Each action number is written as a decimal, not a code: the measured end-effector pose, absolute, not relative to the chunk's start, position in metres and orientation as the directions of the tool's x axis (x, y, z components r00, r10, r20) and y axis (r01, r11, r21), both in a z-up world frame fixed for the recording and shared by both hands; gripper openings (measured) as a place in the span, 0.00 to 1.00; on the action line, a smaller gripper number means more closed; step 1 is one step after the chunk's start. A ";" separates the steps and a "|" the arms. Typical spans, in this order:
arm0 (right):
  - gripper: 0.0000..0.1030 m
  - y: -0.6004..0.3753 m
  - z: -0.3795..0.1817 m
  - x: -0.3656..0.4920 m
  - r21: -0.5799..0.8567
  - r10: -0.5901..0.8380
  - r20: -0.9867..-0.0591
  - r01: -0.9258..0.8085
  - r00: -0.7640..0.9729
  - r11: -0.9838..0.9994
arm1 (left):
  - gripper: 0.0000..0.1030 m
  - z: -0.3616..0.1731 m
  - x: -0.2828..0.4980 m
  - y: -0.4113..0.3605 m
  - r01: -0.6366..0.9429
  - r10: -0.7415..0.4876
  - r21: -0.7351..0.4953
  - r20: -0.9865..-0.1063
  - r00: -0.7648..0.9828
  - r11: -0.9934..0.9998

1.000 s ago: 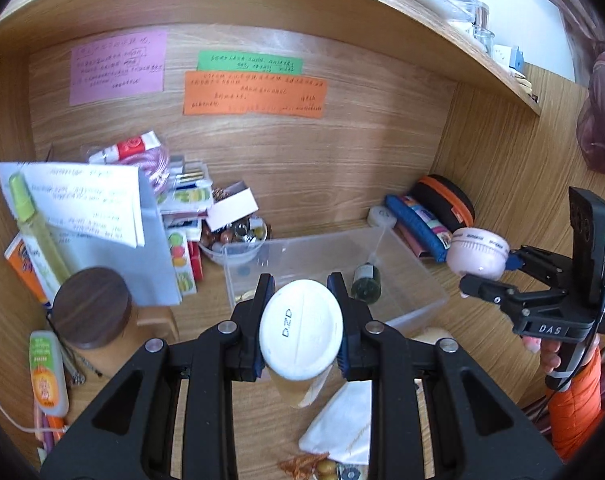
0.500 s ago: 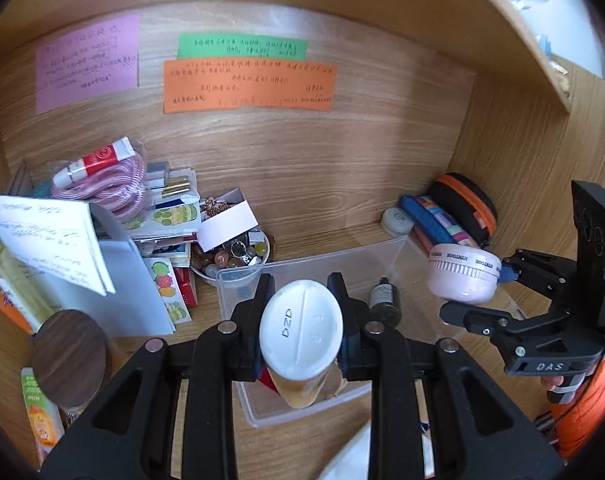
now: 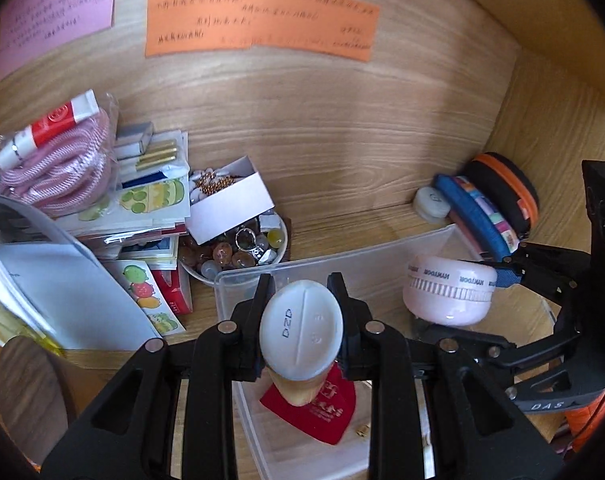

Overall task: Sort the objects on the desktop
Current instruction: 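Carry the pink jar and white oval item over the box and release both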

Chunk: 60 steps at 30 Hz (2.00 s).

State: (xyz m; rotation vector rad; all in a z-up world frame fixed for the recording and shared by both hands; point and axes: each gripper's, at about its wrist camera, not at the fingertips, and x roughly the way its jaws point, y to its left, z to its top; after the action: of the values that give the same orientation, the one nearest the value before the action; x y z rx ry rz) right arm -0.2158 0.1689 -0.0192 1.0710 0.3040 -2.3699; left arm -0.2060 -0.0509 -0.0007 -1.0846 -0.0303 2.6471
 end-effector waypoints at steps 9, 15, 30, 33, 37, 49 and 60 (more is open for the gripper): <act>0.55 0.151 -0.042 -0.238 -0.046 -0.297 -0.819 0.573 -0.490 -0.818 | 0.25 -0.019 -0.222 -0.048 -0.242 0.248 -0.114 -0.719 -0.649 -0.963; 0.55 0.141 -0.055 -0.245 -0.098 -0.242 -0.848 0.589 -0.471 -0.802 | 0.25 -0.030 -0.229 -0.044 -0.245 0.235 -0.098 -0.742 -0.628 -0.965; 0.55 0.128 -0.075 -0.254 -0.179 -0.141 -0.885 0.604 -0.444 -0.777 | 0.25 -0.039 -0.235 -0.043 -0.247 0.227 -0.090 -0.761 -0.608 -0.965; 0.55 0.126 -0.079 -0.255 -0.188 -0.116 -0.897 0.607 -0.426 -0.773 | 0.25 -0.038 -0.234 -0.044 -0.246 0.224 -0.087 -0.761 -0.609 -0.965; 0.55 0.127 -0.080 -0.256 -0.198 -0.100 -0.900 0.602 -0.424 -0.773 | 0.37 -0.039 -0.234 -0.043 -0.246 0.226 -0.091 -0.767 -0.601 -0.965; 0.63 0.133 -0.069 -0.246 -0.239 -0.103 -0.857 0.566 -0.505 -0.789 | 0.56 -0.034 -0.229 -0.041 -0.261 0.227 -0.075 -0.751 -0.620 -0.962; 0.72 0.165 -0.027 -0.221 -0.180 -0.166 -0.809 0.507 -0.564 -0.843 | 0.71 -0.012 -0.215 -0.038 -0.256 0.209 -0.045 -0.718 -0.664 -0.966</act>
State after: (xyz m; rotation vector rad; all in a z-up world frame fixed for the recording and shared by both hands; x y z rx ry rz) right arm -0.2207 0.1645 -0.0270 1.1889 0.5633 -2.4128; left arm -0.2149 -0.0377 -0.0119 -1.1332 0.0863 2.6527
